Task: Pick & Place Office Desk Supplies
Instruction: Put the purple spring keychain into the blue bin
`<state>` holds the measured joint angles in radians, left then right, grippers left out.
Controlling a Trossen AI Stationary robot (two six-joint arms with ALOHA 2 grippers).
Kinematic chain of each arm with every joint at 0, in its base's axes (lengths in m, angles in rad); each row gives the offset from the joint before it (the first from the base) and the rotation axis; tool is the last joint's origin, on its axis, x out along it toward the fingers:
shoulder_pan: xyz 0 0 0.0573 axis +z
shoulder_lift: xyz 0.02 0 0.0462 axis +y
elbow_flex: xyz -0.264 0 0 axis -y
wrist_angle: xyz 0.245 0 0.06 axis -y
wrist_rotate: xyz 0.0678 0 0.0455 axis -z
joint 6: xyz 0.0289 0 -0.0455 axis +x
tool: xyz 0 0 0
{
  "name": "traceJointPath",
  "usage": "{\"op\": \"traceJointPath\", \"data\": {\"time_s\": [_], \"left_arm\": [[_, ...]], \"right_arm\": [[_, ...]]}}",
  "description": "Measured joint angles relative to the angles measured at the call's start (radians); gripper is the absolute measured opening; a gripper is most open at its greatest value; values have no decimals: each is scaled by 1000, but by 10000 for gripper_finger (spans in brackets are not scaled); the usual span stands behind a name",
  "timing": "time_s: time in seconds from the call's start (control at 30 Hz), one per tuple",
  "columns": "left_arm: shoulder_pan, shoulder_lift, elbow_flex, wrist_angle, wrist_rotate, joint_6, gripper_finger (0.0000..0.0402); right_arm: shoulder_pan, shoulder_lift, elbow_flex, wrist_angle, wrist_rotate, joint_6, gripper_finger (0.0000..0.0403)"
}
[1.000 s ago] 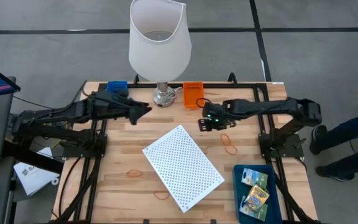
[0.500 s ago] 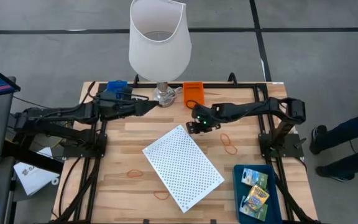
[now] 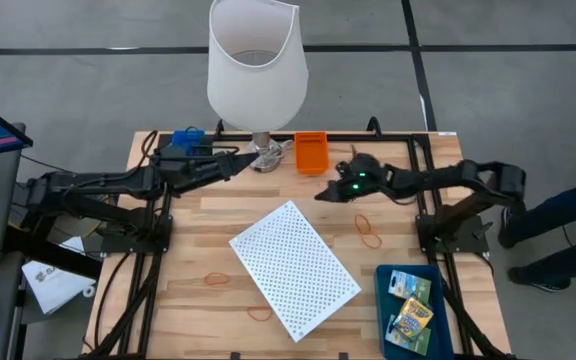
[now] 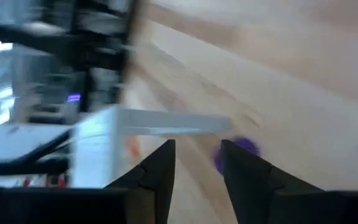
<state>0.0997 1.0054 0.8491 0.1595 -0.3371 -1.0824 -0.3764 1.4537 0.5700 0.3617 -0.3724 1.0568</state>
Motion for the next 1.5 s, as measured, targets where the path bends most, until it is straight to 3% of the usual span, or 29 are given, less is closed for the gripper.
{"op": "traceJointPath", "data": {"time_s": [0.17,0.33,0.5,0.6,1.07,1.5], "left_arm": [[-1,17,-1,17,-7,0,140],[-2,57,0,65,-13,0,133],[-15,96,0,139,-15,-1,131],[-25,115,0,162,-23,-14,131],[-97,127,1,183,-35,-58,131],[-124,127,1,185,-77,-60,131]], "right_arm": [[11,-86,-97,52,-19,-341,119],[61,-71,-114,56,-12,-748,119],[113,5,-114,50,160,-1018,113],[143,57,-115,66,192,-1136,102],[212,336,-114,523,199,-1154,66],[205,402,-73,563,217,-1143,65]]}}
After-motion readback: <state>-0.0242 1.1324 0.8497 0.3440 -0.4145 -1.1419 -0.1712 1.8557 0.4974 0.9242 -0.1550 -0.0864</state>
